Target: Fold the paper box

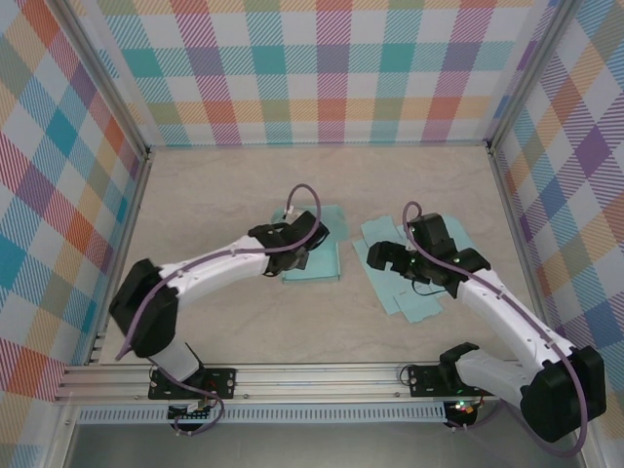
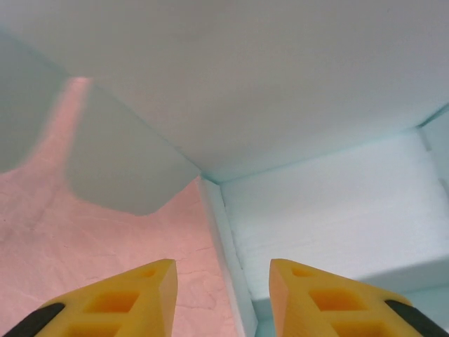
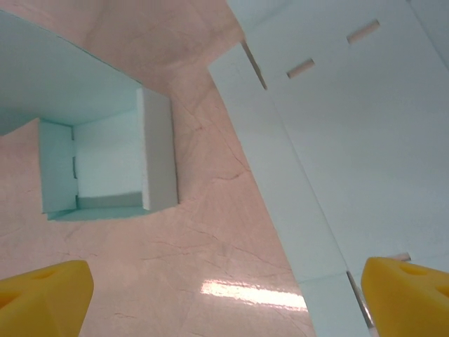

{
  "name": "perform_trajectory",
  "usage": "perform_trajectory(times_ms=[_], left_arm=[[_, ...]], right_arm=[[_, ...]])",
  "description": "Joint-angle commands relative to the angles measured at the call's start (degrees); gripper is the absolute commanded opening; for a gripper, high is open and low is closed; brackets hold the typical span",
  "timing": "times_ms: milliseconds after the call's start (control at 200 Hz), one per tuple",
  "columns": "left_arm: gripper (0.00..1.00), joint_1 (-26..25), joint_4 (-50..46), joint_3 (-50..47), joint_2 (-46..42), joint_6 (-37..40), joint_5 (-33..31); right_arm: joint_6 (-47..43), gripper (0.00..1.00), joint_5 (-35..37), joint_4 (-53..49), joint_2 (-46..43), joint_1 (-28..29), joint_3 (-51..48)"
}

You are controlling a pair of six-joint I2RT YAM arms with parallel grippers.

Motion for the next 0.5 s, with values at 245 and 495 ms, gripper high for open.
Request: perform_trajectory(times_ms=[245, 495], left_arm=[[0.46, 14.01, 22.78, -18.08, -22.43, 7.55, 14.93], [0.46, 19.79, 32.76, -22.80, -20.38, 10.75, 26.84]], right_arm=[[-13.53, 0.91, -3.22, 7.87, 8.24, 0.36, 10.17], [-17.62, 0.86, -6.22, 9.68, 18.78, 0.38, 17.73]])
